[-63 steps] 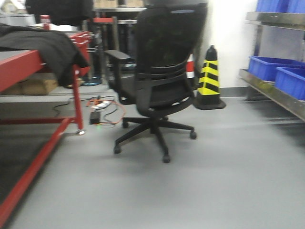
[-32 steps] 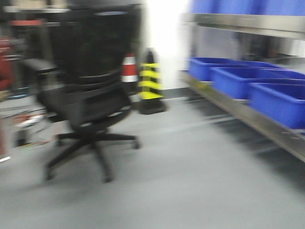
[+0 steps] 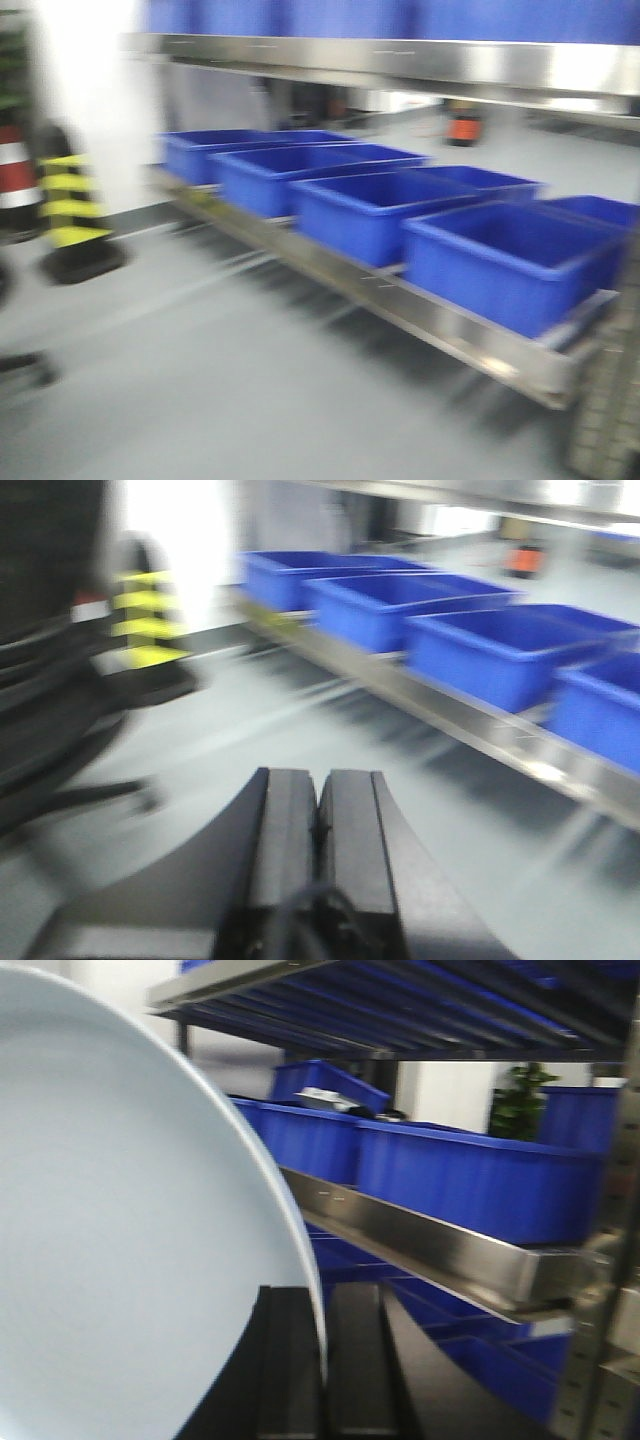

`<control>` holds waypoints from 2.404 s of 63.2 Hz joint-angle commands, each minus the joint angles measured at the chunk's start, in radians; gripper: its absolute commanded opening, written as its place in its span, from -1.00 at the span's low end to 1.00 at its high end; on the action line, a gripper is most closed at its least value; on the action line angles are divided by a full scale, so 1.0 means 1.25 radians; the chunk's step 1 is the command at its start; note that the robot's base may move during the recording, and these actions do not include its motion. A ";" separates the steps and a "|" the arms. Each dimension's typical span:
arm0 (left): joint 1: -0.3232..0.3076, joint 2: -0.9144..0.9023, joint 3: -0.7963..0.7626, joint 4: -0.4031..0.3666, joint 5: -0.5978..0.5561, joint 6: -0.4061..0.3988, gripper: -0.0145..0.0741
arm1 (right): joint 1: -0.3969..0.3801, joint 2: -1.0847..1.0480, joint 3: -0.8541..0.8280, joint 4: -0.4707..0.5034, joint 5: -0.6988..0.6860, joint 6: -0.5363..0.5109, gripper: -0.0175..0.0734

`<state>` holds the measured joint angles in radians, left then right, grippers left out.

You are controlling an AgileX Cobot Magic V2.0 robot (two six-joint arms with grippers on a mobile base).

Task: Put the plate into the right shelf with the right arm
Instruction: 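Drive the base toward the shelf of blue bins, then move the held plate up to a blue bin on the shelf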

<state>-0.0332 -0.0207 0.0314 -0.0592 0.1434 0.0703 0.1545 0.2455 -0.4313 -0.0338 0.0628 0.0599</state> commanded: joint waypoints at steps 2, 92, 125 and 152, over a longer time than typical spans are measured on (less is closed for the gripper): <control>-0.005 -0.001 0.007 -0.003 -0.068 0.002 -0.78 | -0.005 0.006 -0.023 -0.008 -0.080 -0.007 -0.50; -0.005 -0.001 0.007 -0.003 -0.068 0.002 -0.78 | -0.005 0.006 -0.023 -0.008 -0.080 -0.007 -0.50; -0.005 -0.001 0.007 -0.003 -0.068 0.002 -0.78 | -0.005 0.006 -0.023 -0.008 -0.080 -0.007 -0.50; -0.005 -0.001 0.007 -0.003 -0.068 0.002 -0.78 | -0.005 0.006 -0.023 -0.008 -0.080 -0.006 -0.50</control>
<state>-0.0332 -0.0207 0.0314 -0.0592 0.1434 0.0703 0.1545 0.2455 -0.4313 -0.0338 0.0628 0.0599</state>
